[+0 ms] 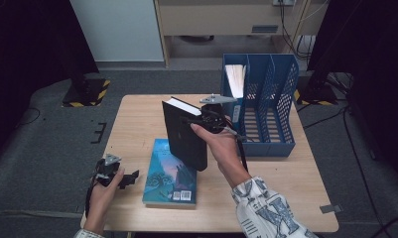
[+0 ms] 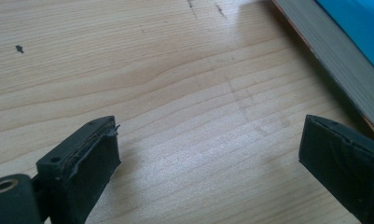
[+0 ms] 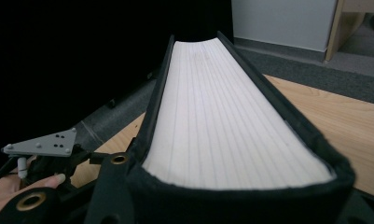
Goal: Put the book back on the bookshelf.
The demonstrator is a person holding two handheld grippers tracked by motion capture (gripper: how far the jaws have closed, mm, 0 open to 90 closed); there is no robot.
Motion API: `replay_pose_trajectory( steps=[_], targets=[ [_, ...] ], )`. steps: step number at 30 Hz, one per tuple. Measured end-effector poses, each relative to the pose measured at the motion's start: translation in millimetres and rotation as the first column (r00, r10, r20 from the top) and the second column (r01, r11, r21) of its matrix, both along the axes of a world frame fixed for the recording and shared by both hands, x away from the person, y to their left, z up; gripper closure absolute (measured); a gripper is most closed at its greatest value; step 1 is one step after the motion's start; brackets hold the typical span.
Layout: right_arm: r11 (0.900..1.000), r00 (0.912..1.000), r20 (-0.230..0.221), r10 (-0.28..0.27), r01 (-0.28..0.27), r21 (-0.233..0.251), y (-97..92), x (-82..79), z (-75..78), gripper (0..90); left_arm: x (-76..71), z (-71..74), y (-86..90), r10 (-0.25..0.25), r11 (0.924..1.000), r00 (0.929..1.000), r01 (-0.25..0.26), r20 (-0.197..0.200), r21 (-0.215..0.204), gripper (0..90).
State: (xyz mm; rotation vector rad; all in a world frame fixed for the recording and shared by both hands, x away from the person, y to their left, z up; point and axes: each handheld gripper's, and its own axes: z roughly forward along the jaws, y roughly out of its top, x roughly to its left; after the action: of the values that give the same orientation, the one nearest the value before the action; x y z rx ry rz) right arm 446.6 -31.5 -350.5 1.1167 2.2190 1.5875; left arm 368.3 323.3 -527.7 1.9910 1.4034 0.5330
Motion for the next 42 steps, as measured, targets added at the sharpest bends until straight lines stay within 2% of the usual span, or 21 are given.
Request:
replay_pose_trajectory(
  steps=[10,16,18,23,28,30,42],
  targets=[
    [0.9997,0.9998,0.008,-0.017,0.017,-0.014,-5.8,0.2,2.7,52.7,1.2,-3.8,-1.7,0.002,1.0,0.9999,-0.002,-0.017,-0.006,4.3],
    [0.9999,0.9999,0.012,-0.01,0.01,-0.014,-10.6,-3.8,4.3,52.7,1.8,-5.5,-2.4,0.008,0.9999,0.9999,-0.008,-0.009,-0.012,1.9],
    [0.9999,0.9999,0.016,-0.004,0.004,-0.015,-12.7,-5.6,4.6,52.7,1.8,-6.0,-2.3,0.003,1.0,1.0,-0.003,-0.005,0.004,1.7],
    [0.9998,0.9996,0.027,0.001,0.0,-0.019,-19.2,-10.9,4.4,52.7,1.4,-8.0,-3.7,0.015,0.9999,0.9998,-0.015,0.012,0.005,1.4],
    [0.9999,0.9995,0.03,0.009,-0.009,-0.011,-27.0,-17.4,4.4,52.8,1.0,-8.6,-4.4,0.007,0.9994,0.9999,-0.007,0.013,0.034,1.1],
    [0.9998,0.9993,0.035,0.01,-0.009,-0.017,-29.0,-20.2,5.1,52.8,0.9,-8.6,-4.4,0.007,0.9994,0.9999,-0.008,0.013,0.034,1.0],
    [0.9993,0.9991,0.029,-0.03,0.029,0.025,-64.4,-36.7,-1.1,52.7,1.5,-8.7,-5.2,0.009,0.9993,0.9999,-0.009,0.011,0.036,0.0]
  ],
)
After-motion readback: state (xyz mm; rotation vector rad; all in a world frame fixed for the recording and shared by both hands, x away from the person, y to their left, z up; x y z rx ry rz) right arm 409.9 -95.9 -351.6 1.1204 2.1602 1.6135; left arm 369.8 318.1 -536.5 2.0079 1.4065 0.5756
